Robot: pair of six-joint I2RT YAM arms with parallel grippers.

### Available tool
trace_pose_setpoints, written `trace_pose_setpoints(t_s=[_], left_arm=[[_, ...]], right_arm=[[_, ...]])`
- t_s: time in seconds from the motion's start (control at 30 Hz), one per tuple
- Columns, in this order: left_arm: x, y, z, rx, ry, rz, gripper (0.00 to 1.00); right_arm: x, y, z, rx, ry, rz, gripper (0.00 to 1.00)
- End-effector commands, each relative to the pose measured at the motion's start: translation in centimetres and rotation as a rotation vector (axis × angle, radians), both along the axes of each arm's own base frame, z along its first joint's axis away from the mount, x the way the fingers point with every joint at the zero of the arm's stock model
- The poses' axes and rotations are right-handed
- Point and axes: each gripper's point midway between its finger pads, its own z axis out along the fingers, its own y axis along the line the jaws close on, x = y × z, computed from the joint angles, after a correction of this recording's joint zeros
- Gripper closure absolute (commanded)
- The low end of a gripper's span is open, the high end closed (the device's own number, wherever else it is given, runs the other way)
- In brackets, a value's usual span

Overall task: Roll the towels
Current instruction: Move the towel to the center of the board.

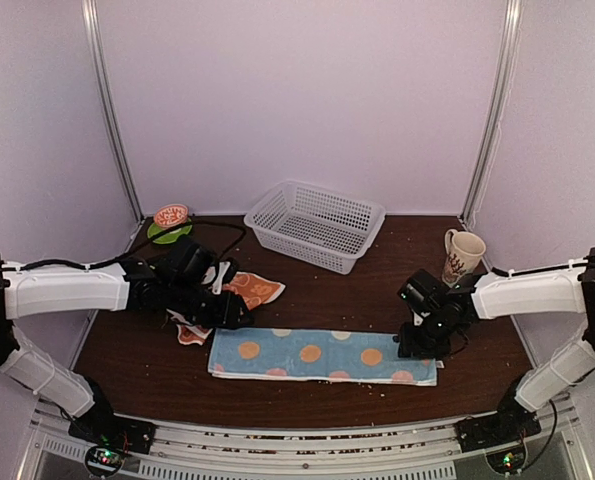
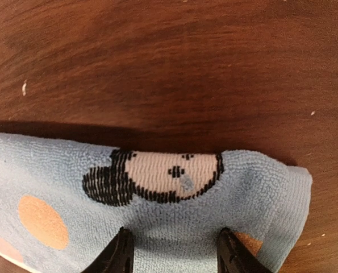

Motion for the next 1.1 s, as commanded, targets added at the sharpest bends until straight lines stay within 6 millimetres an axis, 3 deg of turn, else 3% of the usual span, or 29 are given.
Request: trace_pose_setpoints(t_s=[0.0, 0.23, 0.3, 0.37, 0.4, 0.5, 0.57, 0.77, 0.93, 1.07], left_arm=[[1.0, -0.2, 0.6, -0.013, -0.056, 0.016, 0.51], [0.9, -0.9, -0.3, -0.029, -0.041, -0.011, 0.51], [0.9, -1.2, -0.5, -0.033, -0.035, -0.023, 0.51], [0.9, -1.5, -0.4, -0.042, -0.031, -0.033, 0.51], [0.9, -1.7, -0.3, -0.05, -0.032, -0.039, 0.5], [1.0, -2.5, 0.0, -0.074, -0.035, -0.064, 0.5], [1.2, -3.7, 0.0, -0.074, -0.036, -0.092, 0.5], [1.4, -6.9, -3.0, 0.016, 0.012, -0.159, 0.53], [1.4, -8.4, -5.8, 0.021, 0.09, -0.171, 0.56], [0.4, -6.6, -9.1, 0.079, 0.162, -0.102, 0.62]], right_arm=[[-2.1, -4.5, -1.5, -0.188, 0.161, 0.002, 0.48], [0.3, -9.2, 1.6, -0.337, 0.127, -0.072, 0.41], [1.7, -9.7, 3.4, -0.346, 0.061, -0.085, 0.4], [2.8, -7.9, 5.8, -0.276, -0.041, -0.083, 0.4], [3.4, -6.0, 6.7, -0.198, -0.098, -0.071, 0.4], [3.2, -0.2, 8.9, -0.044, -0.199, -0.024, 0.4], [2.9, 1.4, 9.3, -0.014, -0.229, -0.042, 0.4], [2.7, 0.4, 9.4, 0.125, -0.361, -0.203, 0.4], [1.4, -1.3, 8.7, 0.094, -0.349, -0.205, 0.39], [1.1, -2.9, 8.7, 0.07, -0.37, -0.231, 0.36]])
